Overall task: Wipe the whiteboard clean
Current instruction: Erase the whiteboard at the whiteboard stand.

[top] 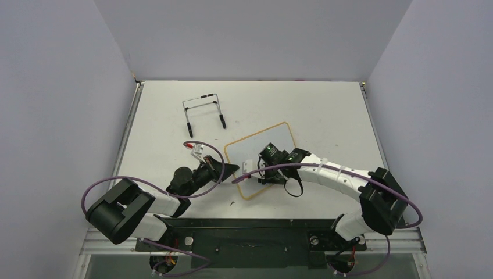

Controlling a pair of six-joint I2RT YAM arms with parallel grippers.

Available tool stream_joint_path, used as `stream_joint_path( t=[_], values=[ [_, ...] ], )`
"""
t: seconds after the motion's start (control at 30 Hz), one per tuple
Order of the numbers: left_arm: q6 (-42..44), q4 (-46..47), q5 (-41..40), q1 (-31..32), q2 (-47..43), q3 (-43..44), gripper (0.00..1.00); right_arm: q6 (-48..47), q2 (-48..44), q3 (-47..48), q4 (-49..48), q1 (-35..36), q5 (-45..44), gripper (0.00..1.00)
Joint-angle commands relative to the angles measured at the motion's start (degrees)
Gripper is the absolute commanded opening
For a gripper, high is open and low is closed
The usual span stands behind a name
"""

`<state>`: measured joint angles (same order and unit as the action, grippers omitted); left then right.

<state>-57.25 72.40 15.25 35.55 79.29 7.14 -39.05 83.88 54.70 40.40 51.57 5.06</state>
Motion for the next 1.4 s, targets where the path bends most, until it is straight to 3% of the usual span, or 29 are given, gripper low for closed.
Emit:
stream_joint_path(
  t=[0.0, 0.33, 0.43, 0.6, 0.73, 0.97, 1.07, 1.37],
  values=[
    [-1.62, 9.40, 2.63, 0.32, -1.66, 2.60, 0.00, 3.17, -2.12, 1.19, -7.82, -3.27, -7.30, 0.00],
    [-1.28, 9.23, 2.46, 0.40, -1.59, 2.37, 0.00, 0.11, -3.10, -1.27, -3.88, 6.65, -2.29, 0.00],
    [-1.47, 9.91, 2.50, 0.40, -1.05, 2.36, 0.00, 1.10, -2.32, 0.83, -5.24, 4.54, -4.19, 0.00],
    [-1.80, 10.44, 2.68, 0.39, -1.09, 2.24, 0.00, 3.34, 0.11, 5.16, -5.50, -4.66, -2.92, 0.00],
    [-1.36, 9.04, 2.34, 0.31, -2.16, 2.10, 0.00, 1.44, -0.05, 2.79, -3.50, -4.47, -1.81, 0.00],
    [-2.08, 11.07, 2.45, 0.31, -0.47, 2.20, 0.00, -1.32, -2.02, -3.05, -0.98, 5.82, -0.42, 0.00],
    [-2.44, 11.91, 2.49, 0.31, 0.09, 2.07, 0.00, -1.51, -1.22, -2.45, -0.94, 6.99, -1.81, 0.00],
    [-2.15, 11.40, 2.91, 0.27, -0.12, 2.56, 0.00, -1.11, -0.75, 4.62, -2.76, -4.57, -0.89, 0.00]
  ],
)
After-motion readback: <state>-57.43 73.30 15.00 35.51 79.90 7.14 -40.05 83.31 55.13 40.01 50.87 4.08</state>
